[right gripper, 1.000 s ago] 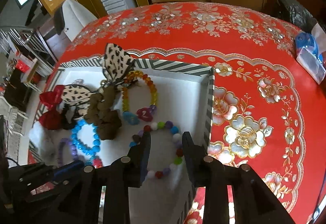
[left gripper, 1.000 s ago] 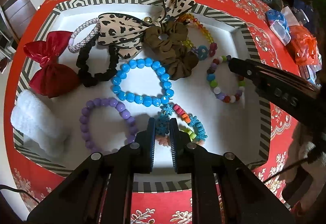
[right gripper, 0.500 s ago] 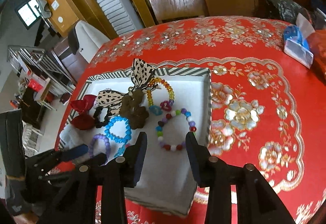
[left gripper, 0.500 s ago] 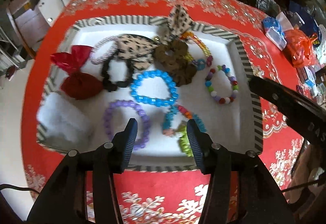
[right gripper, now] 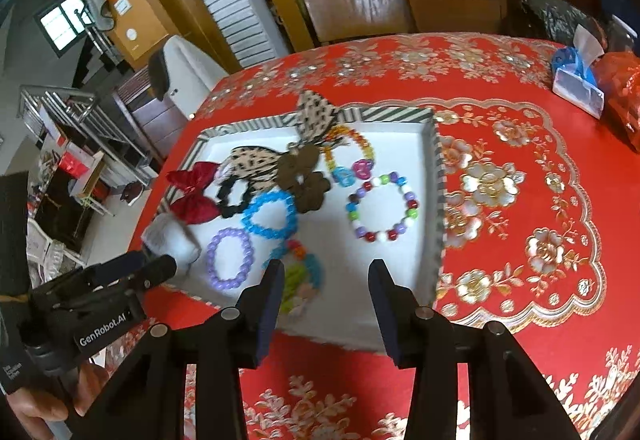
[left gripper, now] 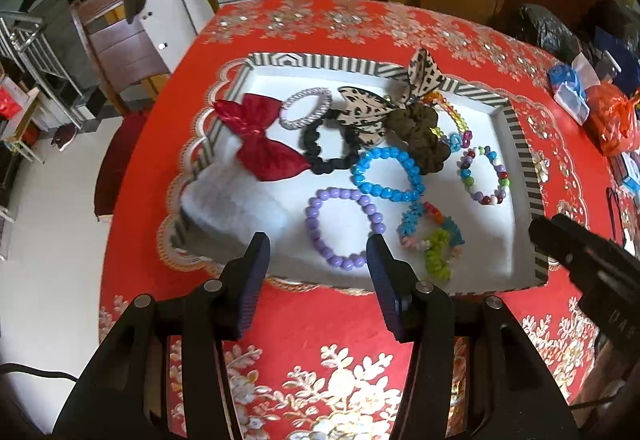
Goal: Organize jewelry
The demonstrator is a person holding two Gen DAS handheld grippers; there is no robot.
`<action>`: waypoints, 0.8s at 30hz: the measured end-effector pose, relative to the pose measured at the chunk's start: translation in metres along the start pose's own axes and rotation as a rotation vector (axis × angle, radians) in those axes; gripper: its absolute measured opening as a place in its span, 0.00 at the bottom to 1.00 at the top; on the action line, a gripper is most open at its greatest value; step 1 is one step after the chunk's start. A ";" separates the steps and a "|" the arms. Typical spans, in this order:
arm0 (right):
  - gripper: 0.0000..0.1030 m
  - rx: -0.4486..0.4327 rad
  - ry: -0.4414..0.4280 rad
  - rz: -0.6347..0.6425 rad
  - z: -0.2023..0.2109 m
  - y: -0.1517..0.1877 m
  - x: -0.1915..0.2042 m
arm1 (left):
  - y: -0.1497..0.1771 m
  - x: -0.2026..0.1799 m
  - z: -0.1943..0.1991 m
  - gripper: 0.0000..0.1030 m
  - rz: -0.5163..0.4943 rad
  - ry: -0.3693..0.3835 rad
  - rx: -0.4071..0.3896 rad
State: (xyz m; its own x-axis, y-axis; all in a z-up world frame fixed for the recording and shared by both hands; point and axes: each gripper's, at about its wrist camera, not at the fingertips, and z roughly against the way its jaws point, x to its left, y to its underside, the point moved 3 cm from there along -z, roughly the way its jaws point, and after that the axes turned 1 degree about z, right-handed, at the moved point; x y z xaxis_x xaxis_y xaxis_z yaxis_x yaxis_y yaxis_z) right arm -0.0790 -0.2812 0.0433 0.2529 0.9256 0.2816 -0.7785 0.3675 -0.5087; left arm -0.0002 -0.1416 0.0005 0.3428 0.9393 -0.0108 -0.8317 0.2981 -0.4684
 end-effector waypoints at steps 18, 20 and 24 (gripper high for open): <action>0.60 -0.077 -0.015 0.095 0.044 0.007 0.046 | 0.017 0.019 0.063 0.48 0.026 -0.033 -0.122; 0.60 -0.083 -0.012 0.100 0.048 0.008 0.048 | 0.019 0.021 0.069 0.48 0.033 -0.036 -0.134; 0.60 -0.088 -0.010 0.108 0.053 0.012 0.052 | 0.022 0.024 0.080 0.48 0.040 -0.040 -0.154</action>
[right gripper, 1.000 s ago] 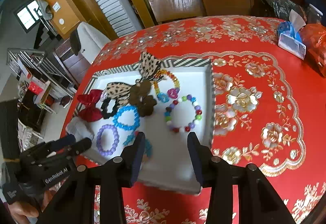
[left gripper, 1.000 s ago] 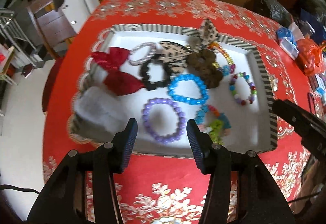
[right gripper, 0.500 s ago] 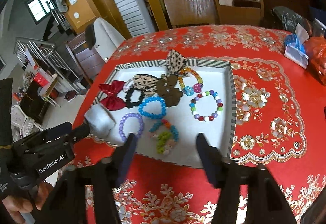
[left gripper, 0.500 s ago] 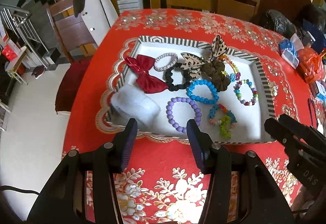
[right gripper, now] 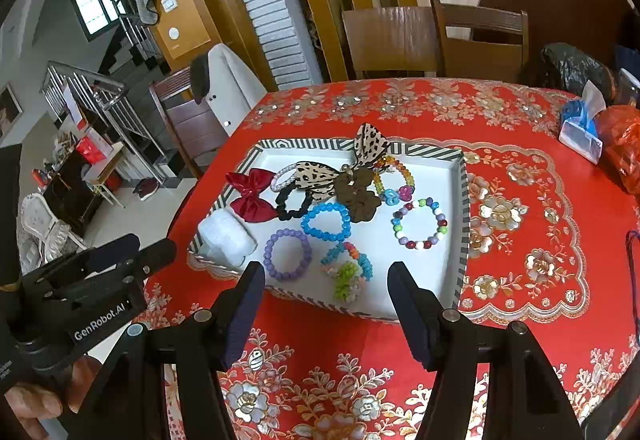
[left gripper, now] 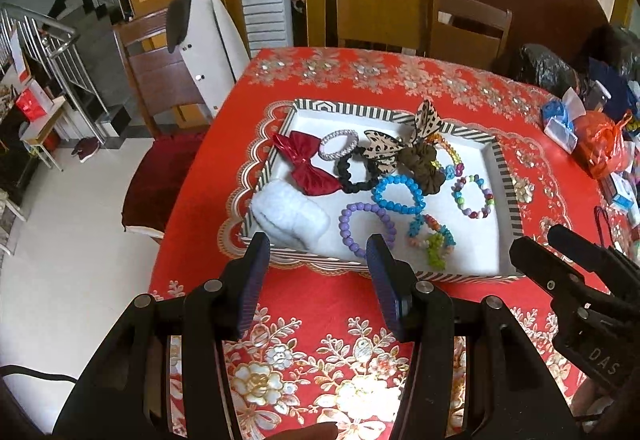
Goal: Organize jewelry
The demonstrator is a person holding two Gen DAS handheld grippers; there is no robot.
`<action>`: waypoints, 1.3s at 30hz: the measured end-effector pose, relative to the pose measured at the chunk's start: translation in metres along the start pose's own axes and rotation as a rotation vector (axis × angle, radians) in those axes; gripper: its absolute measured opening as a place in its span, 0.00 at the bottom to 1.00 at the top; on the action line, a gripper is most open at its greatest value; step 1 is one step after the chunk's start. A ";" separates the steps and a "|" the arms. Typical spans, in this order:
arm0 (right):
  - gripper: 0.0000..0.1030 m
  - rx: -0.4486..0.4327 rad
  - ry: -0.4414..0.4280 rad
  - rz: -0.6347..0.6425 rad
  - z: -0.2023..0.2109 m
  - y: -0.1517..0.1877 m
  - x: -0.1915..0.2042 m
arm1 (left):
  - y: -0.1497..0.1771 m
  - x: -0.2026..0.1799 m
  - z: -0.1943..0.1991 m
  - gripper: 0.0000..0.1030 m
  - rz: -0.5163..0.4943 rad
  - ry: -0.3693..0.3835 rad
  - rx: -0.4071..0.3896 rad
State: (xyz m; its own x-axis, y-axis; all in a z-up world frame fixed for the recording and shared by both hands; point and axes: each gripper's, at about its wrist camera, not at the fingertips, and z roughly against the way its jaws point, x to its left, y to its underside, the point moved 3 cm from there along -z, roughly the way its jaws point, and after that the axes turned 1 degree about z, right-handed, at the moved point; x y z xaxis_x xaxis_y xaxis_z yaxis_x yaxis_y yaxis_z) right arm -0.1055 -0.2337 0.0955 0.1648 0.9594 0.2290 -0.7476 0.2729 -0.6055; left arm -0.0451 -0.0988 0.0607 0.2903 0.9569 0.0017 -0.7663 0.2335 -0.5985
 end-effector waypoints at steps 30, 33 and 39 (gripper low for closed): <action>0.61 0.016 -0.001 0.003 0.005 0.012 0.004 | 0.005 0.000 0.024 0.48 -0.010 -0.034 -0.061; 0.61 0.020 -0.002 0.006 0.003 0.012 0.005 | 0.005 0.001 0.024 0.48 -0.004 -0.031 -0.054; 0.61 0.028 -0.004 0.007 -0.001 0.012 0.006 | 0.004 0.003 0.022 0.48 -0.004 -0.036 -0.054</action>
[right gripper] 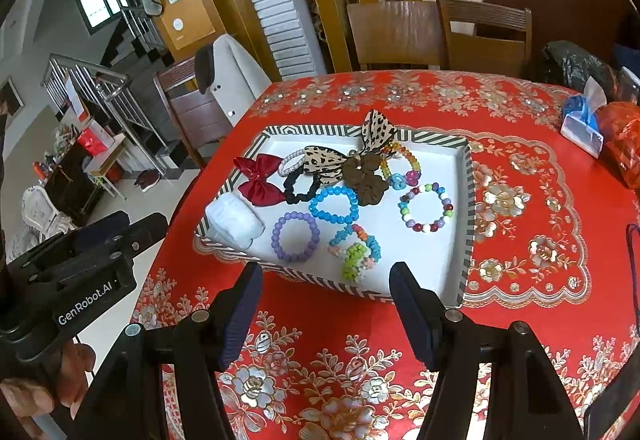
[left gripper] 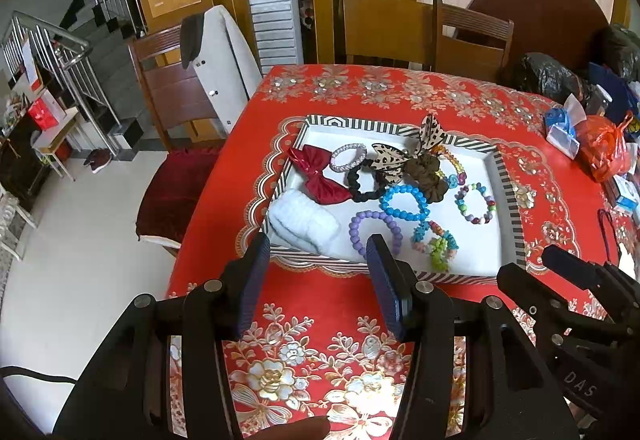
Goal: Organize jewelry
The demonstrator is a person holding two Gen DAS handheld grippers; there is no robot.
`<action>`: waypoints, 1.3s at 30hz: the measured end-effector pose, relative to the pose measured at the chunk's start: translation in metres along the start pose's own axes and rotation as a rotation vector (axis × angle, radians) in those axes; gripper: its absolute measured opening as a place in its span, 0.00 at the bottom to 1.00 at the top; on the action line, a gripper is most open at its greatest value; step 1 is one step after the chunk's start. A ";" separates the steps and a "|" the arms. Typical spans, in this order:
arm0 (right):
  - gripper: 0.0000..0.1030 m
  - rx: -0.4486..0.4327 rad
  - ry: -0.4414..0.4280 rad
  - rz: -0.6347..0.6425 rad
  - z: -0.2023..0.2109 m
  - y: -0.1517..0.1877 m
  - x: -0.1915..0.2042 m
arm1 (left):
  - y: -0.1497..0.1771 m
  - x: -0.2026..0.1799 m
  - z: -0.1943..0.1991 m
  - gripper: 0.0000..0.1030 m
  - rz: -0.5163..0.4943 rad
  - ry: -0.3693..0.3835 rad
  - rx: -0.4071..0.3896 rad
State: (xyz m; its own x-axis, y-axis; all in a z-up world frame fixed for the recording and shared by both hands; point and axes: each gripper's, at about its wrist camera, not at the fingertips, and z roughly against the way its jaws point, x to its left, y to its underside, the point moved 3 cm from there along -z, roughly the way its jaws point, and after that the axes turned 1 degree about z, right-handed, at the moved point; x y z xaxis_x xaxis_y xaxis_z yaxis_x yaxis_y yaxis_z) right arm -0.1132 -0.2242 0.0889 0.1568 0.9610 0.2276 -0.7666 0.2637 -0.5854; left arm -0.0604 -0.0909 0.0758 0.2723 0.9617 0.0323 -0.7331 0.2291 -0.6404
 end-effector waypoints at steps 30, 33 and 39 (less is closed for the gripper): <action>0.62 0.023 -0.003 -0.008 -0.014 0.001 -0.005 | 0.001 -0.003 -0.015 0.48 -0.005 0.002 0.040; 0.62 0.028 -0.002 -0.002 -0.015 0.001 -0.004 | 0.002 -0.004 -0.015 0.48 -0.004 0.002 0.041; 0.62 0.033 -0.001 -0.003 -0.015 0.003 -0.003 | 0.004 -0.005 -0.015 0.48 -0.009 0.002 0.043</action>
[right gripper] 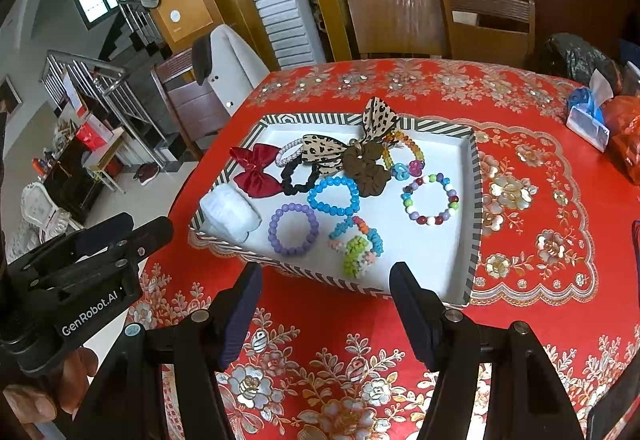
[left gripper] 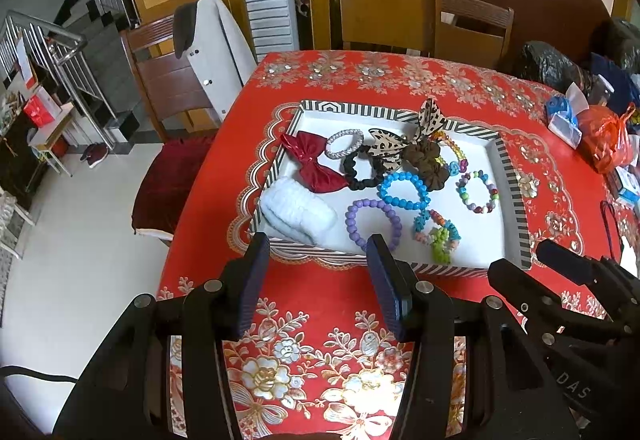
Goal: Organize jewelry
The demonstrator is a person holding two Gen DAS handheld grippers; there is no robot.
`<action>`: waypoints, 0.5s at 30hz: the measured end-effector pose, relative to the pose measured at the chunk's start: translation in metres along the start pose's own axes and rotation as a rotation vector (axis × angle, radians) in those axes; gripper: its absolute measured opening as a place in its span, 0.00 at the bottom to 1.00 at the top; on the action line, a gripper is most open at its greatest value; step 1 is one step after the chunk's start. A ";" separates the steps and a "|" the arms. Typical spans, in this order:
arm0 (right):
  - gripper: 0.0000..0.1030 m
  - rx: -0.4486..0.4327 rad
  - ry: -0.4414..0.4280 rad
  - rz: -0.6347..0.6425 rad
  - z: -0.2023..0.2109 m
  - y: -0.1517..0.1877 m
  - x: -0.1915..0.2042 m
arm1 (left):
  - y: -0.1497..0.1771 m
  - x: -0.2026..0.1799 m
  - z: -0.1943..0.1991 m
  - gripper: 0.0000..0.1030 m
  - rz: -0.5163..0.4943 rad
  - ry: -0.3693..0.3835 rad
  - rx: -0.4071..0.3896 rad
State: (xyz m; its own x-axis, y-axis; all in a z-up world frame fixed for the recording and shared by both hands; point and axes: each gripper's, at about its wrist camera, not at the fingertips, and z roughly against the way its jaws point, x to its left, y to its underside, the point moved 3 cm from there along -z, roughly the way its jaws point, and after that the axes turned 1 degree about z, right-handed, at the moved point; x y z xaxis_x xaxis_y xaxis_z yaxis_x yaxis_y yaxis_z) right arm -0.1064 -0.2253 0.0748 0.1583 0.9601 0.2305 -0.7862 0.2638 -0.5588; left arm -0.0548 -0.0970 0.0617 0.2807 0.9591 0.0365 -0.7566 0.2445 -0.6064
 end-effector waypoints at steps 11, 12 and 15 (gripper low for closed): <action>0.62 0.007 -0.003 0.002 -0.002 0.000 0.001 | 0.000 -0.001 -0.001 0.48 0.000 -0.001 0.002; 0.62 0.008 -0.004 0.000 -0.002 0.000 0.001 | 0.000 -0.001 -0.001 0.48 0.000 -0.001 0.002; 0.62 0.009 -0.002 -0.002 -0.003 0.000 0.001 | 0.001 -0.001 -0.002 0.48 0.001 -0.001 0.005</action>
State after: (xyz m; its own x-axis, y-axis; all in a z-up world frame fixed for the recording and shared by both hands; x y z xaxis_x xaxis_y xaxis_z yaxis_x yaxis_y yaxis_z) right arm -0.1043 -0.2239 0.0726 0.1583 0.9594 0.2334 -0.7915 0.2646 -0.5509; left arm -0.0547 -0.0978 0.0592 0.2793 0.9595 0.0370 -0.7599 0.2444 -0.6023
